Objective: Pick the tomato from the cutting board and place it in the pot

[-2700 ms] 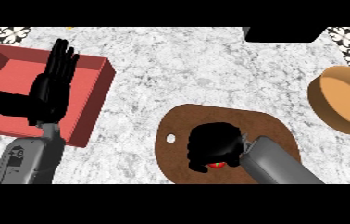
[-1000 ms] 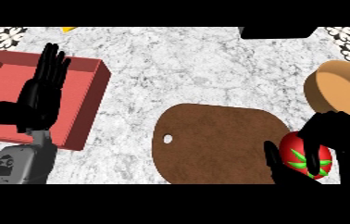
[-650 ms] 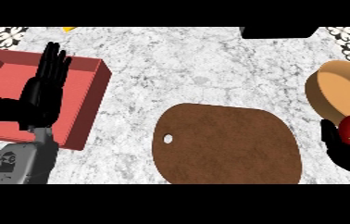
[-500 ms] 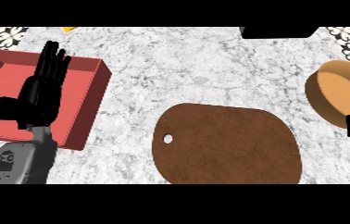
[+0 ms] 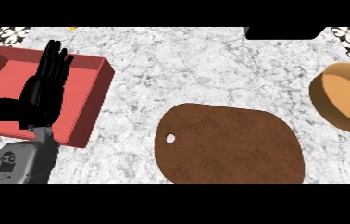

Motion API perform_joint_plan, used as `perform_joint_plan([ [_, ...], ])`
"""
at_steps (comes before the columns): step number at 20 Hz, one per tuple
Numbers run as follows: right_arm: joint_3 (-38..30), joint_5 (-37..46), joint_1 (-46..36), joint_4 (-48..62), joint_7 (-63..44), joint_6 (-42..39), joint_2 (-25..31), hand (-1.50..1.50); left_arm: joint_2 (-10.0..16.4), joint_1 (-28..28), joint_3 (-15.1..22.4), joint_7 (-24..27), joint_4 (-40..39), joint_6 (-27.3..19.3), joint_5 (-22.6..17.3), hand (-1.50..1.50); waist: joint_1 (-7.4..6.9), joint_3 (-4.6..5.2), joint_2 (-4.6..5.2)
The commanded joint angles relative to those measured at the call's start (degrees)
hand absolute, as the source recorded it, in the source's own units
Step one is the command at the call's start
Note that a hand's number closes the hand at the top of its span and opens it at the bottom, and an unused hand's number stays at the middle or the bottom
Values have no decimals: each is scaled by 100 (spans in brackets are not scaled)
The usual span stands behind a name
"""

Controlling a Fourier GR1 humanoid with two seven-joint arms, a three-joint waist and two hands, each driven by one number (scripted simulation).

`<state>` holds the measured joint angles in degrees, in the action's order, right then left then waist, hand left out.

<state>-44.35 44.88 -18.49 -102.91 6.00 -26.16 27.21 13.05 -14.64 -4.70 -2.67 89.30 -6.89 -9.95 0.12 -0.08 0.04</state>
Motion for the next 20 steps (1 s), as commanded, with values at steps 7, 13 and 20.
perform_joint_plan([
  [7,254,188,-353,2974,1392,1589,895,150,-21,-39,-45,12,-134,97,136,0,-41,6,5],
  [13,716,642,-843,4810,1658,1693,1331,150,-94,-221,-67,226,-375,91,164,0,-85,4,41],
  [20,938,367,-1353,6283,2166,1075,1387,-150,-84,-264,10,9,-212,109,196,0,-130,-3,45],
])
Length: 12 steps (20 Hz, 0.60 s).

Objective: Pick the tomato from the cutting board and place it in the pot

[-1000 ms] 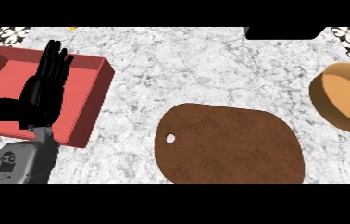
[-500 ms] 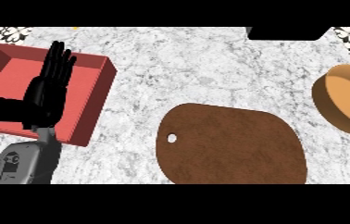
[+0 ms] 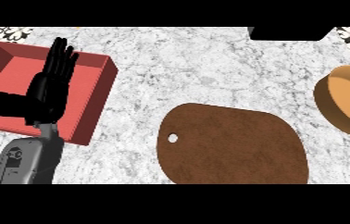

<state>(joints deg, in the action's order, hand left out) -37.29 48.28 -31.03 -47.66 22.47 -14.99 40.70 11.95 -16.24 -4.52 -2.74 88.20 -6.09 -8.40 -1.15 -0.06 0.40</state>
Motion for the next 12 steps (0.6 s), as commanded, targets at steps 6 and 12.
perform_joint_plan([
  [6,-127,-686,-348,1015,1295,44,53,-150,9,84,-102,29,49,60,-10,0,52,-1,-22],
  [12,-846,-1668,-503,773,408,-800,102,-150,-26,98,-166,183,-144,35,30,0,165,11,-56],
])
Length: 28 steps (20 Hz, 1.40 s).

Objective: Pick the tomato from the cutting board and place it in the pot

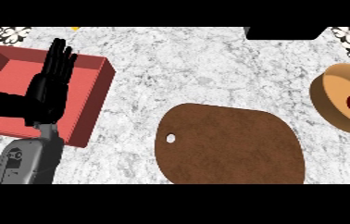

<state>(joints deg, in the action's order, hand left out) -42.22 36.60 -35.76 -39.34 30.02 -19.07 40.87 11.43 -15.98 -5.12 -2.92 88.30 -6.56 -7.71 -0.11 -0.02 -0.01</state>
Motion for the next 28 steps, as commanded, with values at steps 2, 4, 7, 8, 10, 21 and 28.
perform_joint_plan([
  [2,-757,-790,-303,510,-598,-545,452,-150,2,155,-4,14,134,43,-10,0,-24,-1,-3],
  [4,-826,-986,-379,601,-788,-752,605,-150,-165,12,133,65,-104,-124,185,0,10,0,8],
  [7,-1176,-1274,-508,1154,-618,-586,957,-150,60,-204,-152,58,-249,118,-85,0,-52,-6,40],
  [8,-1191,-1306,-550,1277,-544,-435,990,-150,139,-178,-122,-122,-44,215,-135,0,-86,-9,38],
  [10,-1375,-1489,-132,1443,-123,-686,1316,-150,-64,101,33,115,-24,104,32,0,-47,-10,34],
  [21,-1796,-1896,414,2529,455,-1130,2368,-150,-40,-257,-47,-139,-71,65,-25,0,-84,-35,82],
  [28,-1941,-2081,798,2720,657,-1443,2595,-150,-97,-136,10,-3,-67,65,43,0,-88,-60,100],
])
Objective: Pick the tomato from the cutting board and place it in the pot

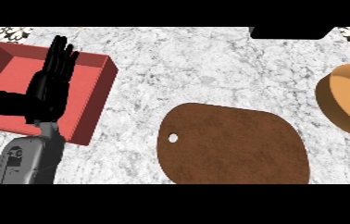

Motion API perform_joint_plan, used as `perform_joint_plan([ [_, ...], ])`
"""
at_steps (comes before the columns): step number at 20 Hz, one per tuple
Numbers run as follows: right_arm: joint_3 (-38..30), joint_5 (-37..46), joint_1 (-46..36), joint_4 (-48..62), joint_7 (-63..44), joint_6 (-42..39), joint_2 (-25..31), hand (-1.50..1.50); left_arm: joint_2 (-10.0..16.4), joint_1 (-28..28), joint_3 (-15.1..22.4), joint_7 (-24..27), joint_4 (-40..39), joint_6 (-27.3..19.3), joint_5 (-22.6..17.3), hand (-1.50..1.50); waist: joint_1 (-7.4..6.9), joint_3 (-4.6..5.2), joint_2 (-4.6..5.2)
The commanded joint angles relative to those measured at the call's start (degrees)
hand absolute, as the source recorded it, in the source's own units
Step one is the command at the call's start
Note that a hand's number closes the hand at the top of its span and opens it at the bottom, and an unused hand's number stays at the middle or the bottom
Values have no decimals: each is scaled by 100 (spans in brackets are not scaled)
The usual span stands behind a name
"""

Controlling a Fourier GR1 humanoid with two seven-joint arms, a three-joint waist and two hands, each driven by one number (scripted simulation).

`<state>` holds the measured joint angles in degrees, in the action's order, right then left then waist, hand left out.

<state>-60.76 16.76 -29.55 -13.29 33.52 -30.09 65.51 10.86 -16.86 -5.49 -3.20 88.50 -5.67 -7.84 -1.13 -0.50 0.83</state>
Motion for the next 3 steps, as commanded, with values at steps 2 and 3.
perform_joint_plan([
  [2,-81,-107,206,169,48,-438,404,-150,94,1,-51,-5,40,148,-92,0,-26,-7,-3],
  [3,-80,-110,254,103,292,-309,244,-150,37,-82,-49,-43,-44,5,-16,0,-16,-17,13],
])
